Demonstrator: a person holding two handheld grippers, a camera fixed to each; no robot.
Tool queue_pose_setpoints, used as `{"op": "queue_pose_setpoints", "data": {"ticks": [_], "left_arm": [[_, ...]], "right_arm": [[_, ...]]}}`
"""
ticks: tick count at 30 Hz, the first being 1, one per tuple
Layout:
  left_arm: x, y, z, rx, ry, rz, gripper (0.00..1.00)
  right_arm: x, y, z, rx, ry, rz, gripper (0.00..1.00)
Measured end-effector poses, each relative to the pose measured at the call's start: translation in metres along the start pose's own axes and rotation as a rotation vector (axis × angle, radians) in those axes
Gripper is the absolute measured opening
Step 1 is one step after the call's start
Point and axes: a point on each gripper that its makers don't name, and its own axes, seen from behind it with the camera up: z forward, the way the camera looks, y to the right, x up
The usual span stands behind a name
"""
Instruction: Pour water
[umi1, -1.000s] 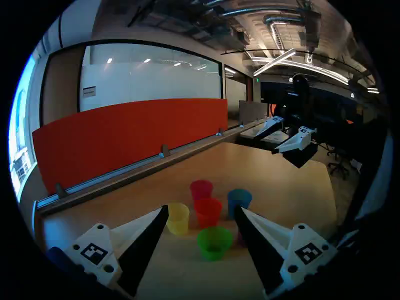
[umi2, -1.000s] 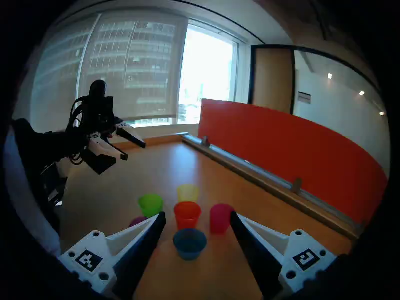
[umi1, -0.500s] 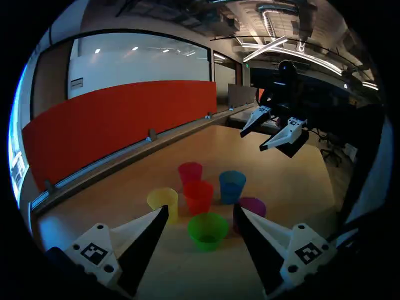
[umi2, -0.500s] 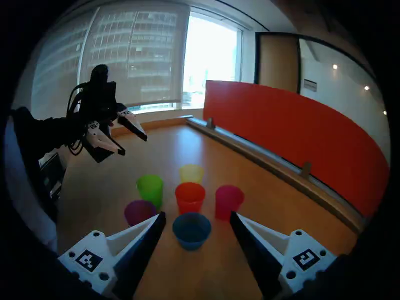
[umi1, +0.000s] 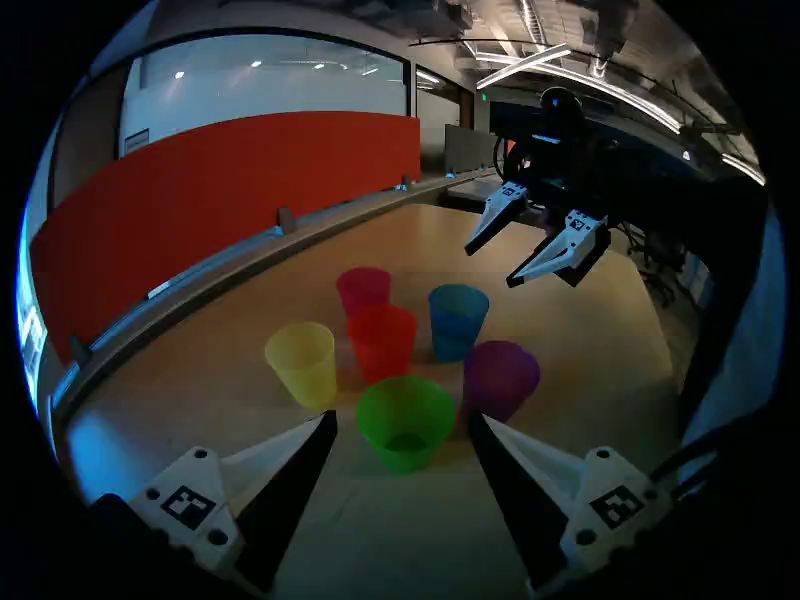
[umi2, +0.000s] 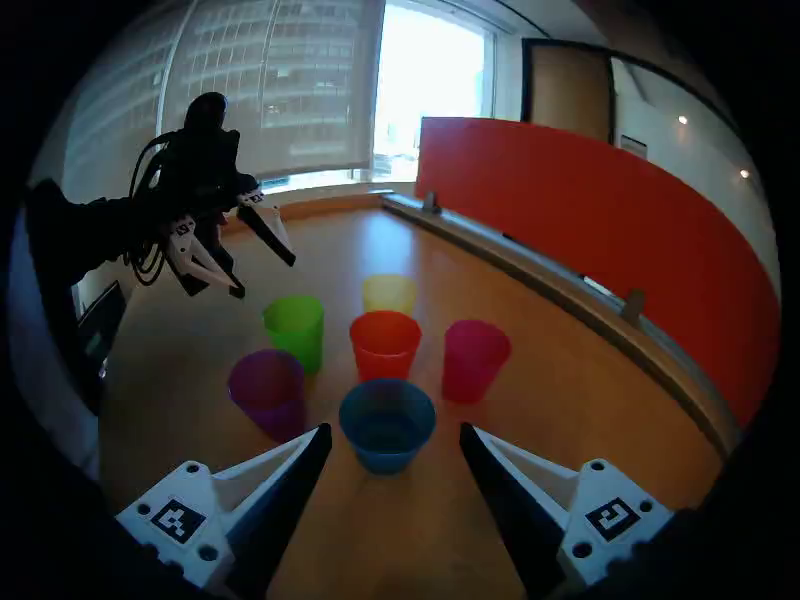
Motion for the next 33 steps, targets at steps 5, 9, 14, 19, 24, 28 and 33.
{"op": "queue_pose_setpoints", "data": {"ticks": [5,9,14,19,24,28,33], "left_arm": [[-0.016,0.002,0.007,-0.012,-0.039,0.012,0.97],[-0.025,0.003,0.012,-0.020,-0.065,0.022,0.97],[-0.034,-0.001,0.018,-0.020,-0.085,0.017,0.97],[-0.040,-0.001,0.024,-0.034,-0.091,0.003,0.97],[-0.043,0.000,0.033,-0.047,-0.096,-0.001,0.97],[-0.043,-0.001,0.040,-0.055,-0.094,-0.007,0.97],[-0.040,0.001,0.047,-0.073,-0.084,-0.024,0.97]], "right_arm": [[-0.011,-0.003,0.009,0.019,-0.024,0.009,0.99],[-0.019,-0.004,0.014,0.026,-0.038,0.006,1.00],[-0.026,-0.003,0.021,0.023,-0.054,0.003,0.99],[-0.028,-0.002,0.029,0.020,-0.061,0.011,0.99],[-0.028,-0.001,0.038,0.026,-0.060,0.017,0.99],[-0.028,-0.002,0.044,0.033,-0.060,0.019,0.99],[-0.027,-0.005,0.053,0.046,-0.059,0.016,0.99]]}}
